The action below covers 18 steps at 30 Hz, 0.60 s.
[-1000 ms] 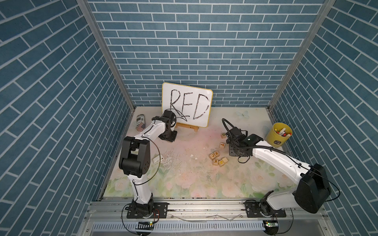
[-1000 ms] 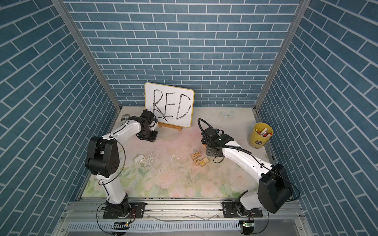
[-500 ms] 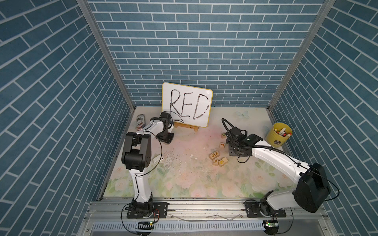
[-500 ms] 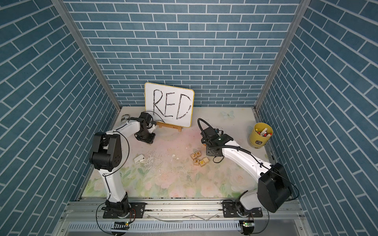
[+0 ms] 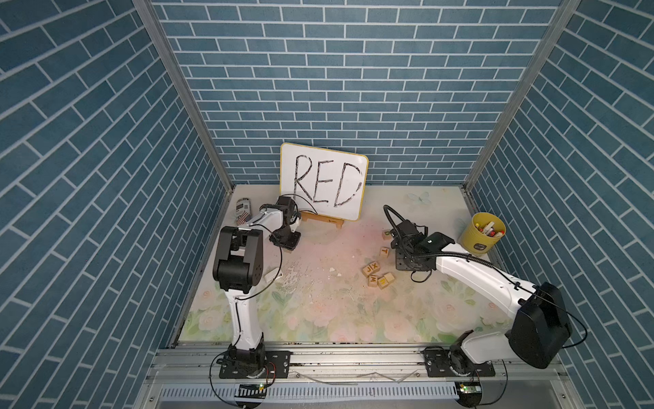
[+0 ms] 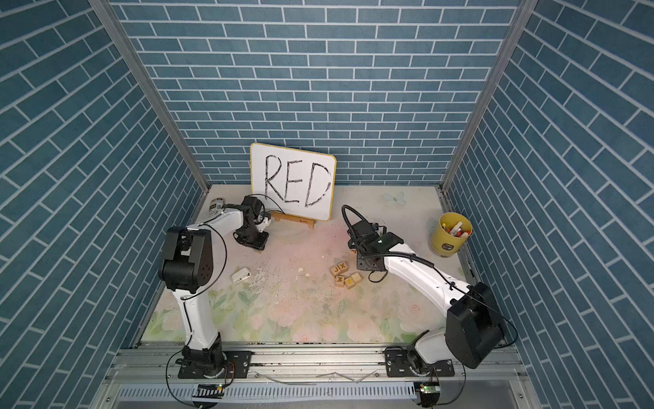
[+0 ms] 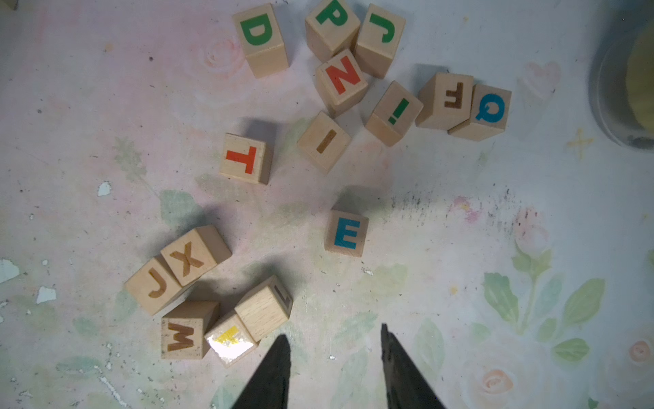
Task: Assemble the uppercase word "red" with letter blocks
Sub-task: Place the letter block at the center of the board.
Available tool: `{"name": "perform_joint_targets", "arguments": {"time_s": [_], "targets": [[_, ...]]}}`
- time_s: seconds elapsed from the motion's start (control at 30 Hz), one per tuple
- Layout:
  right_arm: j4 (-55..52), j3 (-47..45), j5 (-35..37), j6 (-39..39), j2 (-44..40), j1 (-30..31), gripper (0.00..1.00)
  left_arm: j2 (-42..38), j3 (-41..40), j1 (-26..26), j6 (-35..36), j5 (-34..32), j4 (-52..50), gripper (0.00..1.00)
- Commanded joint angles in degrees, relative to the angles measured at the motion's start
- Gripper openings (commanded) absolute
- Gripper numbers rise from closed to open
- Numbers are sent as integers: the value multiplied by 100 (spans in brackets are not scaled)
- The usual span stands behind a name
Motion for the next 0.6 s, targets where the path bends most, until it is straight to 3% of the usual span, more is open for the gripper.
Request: {"name": "perform_joint_targets", "arguments": {"time_s": [0.0,0.17,0.27,0.57], "targets": [[-2,-79,34,42,-48,-14,45,17,93,34,40,38,-86,46],[-31,-82,70,39,-125,-18,47,-147,59,34,6,60,-95,56],[-124,-107,293,182,-218,-22,47,-340,267,42,-233,-47,-335,57],[-49,-217,-132,112,-494,-339,47,-1468,1280,43,-519,925,-1029,64]]}}
